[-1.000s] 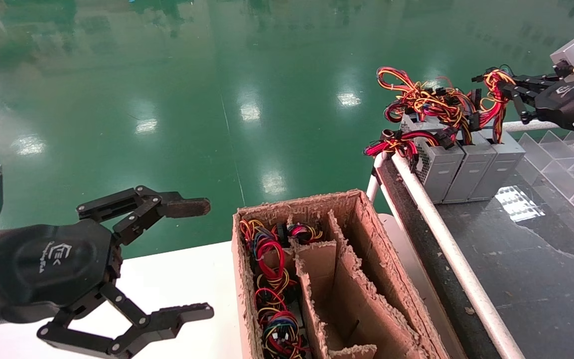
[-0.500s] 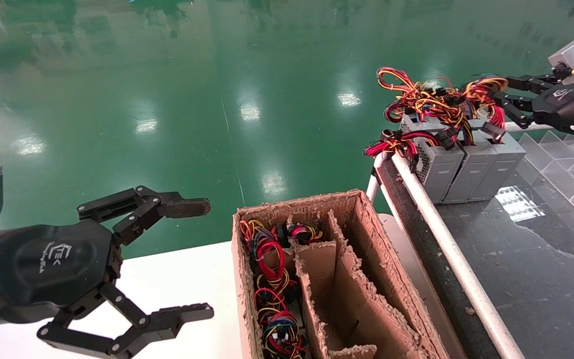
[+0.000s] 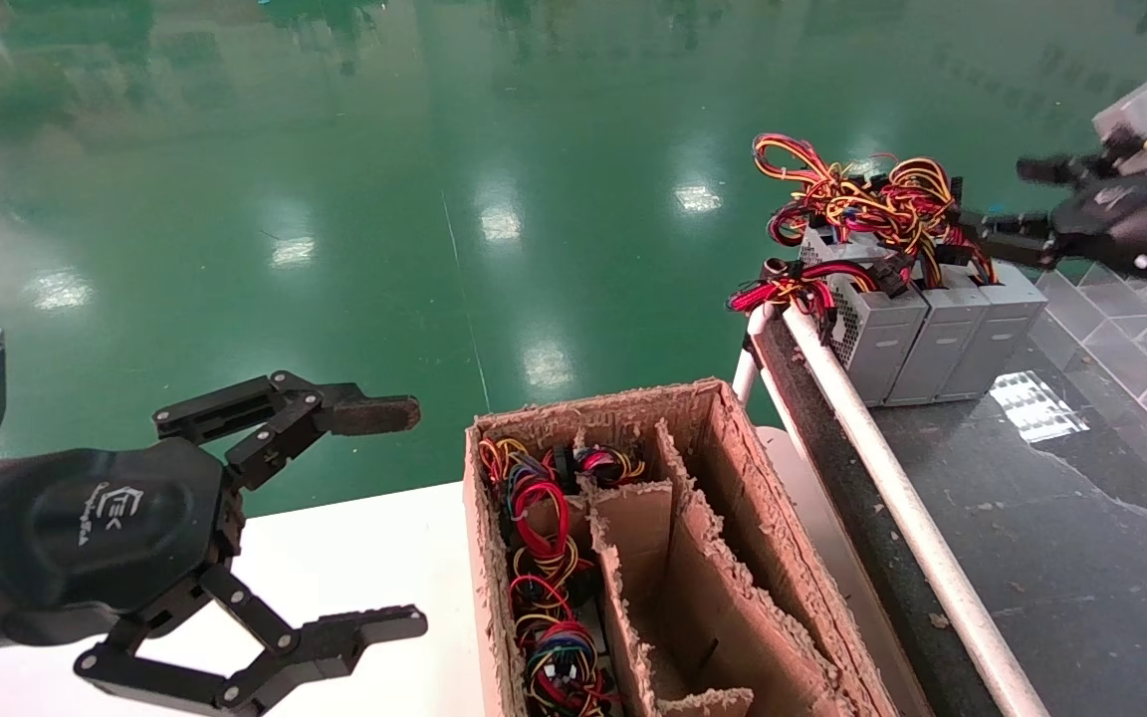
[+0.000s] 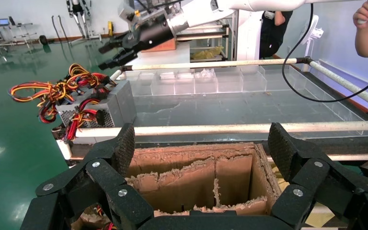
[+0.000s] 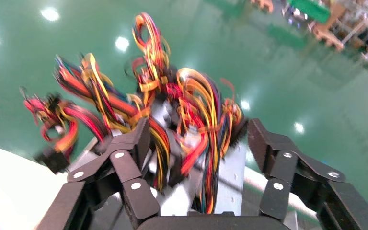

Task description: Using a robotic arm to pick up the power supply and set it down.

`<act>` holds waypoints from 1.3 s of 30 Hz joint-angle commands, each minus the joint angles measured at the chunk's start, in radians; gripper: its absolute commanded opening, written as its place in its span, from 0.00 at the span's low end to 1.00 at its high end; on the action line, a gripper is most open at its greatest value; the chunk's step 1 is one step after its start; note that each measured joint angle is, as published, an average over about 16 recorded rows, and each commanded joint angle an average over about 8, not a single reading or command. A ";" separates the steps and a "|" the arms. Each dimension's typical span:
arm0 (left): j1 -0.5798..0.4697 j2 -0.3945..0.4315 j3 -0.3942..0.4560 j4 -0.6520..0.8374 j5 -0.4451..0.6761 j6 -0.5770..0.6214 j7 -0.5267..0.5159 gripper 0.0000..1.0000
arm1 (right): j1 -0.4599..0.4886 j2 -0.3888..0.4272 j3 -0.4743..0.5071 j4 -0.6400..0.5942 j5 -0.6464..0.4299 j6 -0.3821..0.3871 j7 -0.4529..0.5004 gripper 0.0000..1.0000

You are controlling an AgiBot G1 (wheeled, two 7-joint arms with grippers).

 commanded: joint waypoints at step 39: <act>0.000 0.000 0.000 0.000 0.000 0.000 0.000 1.00 | -0.440 0.177 0.042 0.733 0.415 -0.325 0.304 1.00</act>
